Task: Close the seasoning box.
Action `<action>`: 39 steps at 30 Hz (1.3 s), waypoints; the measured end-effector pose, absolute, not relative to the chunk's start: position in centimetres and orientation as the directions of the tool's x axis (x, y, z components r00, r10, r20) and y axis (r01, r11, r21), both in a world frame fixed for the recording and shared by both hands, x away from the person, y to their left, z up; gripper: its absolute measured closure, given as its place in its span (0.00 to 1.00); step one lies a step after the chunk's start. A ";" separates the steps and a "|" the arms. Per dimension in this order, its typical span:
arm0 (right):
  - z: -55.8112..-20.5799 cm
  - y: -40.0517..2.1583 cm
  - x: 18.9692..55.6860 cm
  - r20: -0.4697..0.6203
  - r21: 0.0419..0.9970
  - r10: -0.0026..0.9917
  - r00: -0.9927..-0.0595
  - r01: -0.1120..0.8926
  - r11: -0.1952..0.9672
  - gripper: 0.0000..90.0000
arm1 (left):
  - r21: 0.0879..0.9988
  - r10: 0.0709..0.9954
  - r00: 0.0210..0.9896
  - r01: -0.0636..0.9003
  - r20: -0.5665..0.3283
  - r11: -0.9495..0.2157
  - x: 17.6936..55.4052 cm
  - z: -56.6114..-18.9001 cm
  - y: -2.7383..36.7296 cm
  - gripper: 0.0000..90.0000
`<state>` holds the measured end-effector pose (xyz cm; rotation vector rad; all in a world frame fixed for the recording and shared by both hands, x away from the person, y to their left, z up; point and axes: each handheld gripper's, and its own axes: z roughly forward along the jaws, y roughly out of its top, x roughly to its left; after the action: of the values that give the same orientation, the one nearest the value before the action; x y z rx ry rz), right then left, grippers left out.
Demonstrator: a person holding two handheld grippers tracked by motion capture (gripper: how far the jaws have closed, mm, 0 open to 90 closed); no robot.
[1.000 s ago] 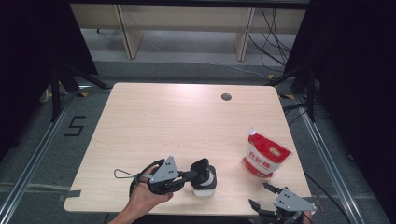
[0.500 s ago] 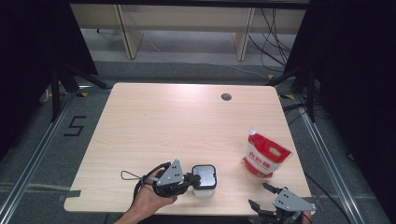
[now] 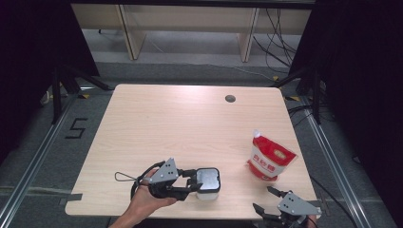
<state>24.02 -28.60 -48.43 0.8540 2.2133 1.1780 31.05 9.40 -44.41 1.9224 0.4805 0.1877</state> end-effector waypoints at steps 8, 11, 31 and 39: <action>-48.4 -28.6 24.0 -0.129 0.848 0.718 -0.684 0.299 0.438 0.30 | 0.903 0.454 0.883 0.285 -0.117 -0.322 30.6 -44.6 10.5 0.33; -48.4 -28.6 24.0 -0.130 0.848 0.718 -0.684 0.298 0.438 0.30 | 0.898 0.467 0.876 0.296 -0.121 -0.324 30.4 -44.9 10.9 0.29; -48.4 -28.5 23.9 -0.123 0.847 0.718 -0.685 0.304 0.436 0.30 | 0.885 0.522 0.840 0.345 -0.144 -0.312 28.6 -46.1 14.2 0.22; -48.4 -28.6 23.9 -0.118 0.849 0.722 -0.681 0.308 0.429 0.29 | 0.871 0.537 0.831 0.365 -0.146 -0.329 27.8 -46.8 14.7 0.22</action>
<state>23.94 -28.55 -48.44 0.8695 2.2156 1.1742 27.76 14.74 -46.80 1.9536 0.6704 0.2029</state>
